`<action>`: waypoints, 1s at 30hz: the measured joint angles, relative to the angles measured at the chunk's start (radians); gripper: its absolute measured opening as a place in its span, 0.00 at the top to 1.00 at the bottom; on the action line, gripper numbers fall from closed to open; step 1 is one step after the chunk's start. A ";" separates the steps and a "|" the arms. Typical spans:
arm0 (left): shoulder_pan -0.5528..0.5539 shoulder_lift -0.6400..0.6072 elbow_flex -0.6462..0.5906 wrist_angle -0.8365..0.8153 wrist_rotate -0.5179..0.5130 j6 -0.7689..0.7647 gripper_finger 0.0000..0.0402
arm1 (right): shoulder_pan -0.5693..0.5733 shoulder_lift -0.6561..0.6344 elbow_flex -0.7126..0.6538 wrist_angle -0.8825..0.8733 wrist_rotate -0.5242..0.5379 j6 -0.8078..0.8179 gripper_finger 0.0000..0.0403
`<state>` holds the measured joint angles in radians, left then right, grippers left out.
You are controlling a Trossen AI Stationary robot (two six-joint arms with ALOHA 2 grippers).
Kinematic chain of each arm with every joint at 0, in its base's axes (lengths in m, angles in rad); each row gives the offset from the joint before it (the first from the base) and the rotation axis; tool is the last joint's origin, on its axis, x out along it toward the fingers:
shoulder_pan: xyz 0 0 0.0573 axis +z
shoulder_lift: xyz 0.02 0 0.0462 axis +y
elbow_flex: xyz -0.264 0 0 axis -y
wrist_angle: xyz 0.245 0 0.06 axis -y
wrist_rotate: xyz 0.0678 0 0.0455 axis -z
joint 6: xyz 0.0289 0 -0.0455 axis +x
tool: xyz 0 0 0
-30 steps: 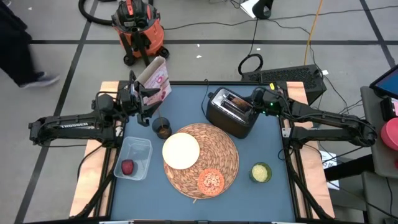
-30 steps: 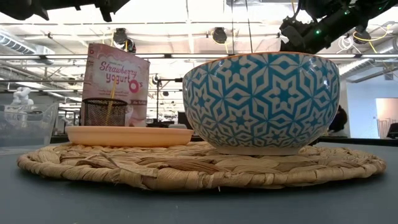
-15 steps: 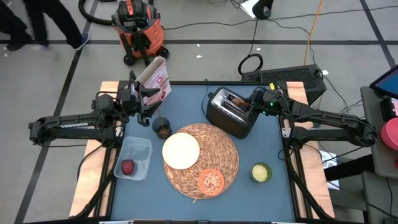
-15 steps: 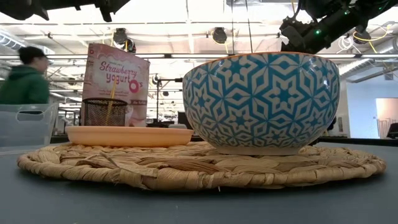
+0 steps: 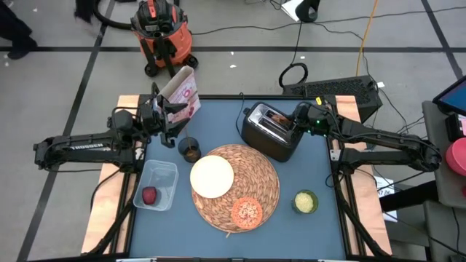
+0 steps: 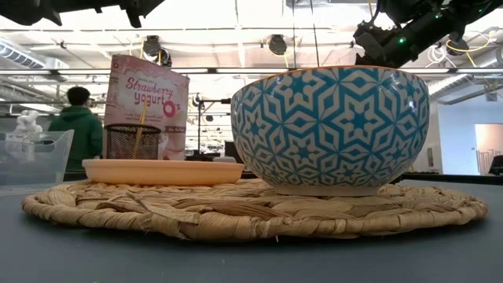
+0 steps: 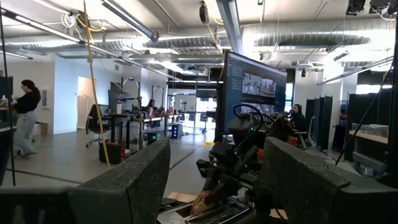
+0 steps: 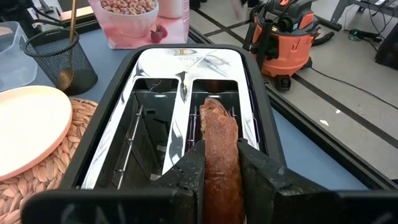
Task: Arrange a breakfast setting
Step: Put the toasted bagel on the white plate
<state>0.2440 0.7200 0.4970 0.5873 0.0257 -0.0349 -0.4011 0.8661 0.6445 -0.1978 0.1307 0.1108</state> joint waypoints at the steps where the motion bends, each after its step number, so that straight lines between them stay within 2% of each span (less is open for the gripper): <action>1: 0.000 0.000 0.000 0.000 0.000 0.000 0.34 | 0.000 0.000 0.000 0.002 0.000 0.000 0.83; 23: 0.000 0.000 0.000 0.000 0.000 0.000 0.34 | 0.000 0.000 0.000 0.309 0.000 -0.030 0.83; 30: 0.000 0.000 0.000 0.000 0.000 -0.004 0.34 | 0.000 0.000 0.000 0.328 0.000 -0.067 0.83</action>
<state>0.2443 0.7200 0.4969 0.5869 0.0257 -0.0391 -0.4015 0.8658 0.6441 0.1300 0.1303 0.0441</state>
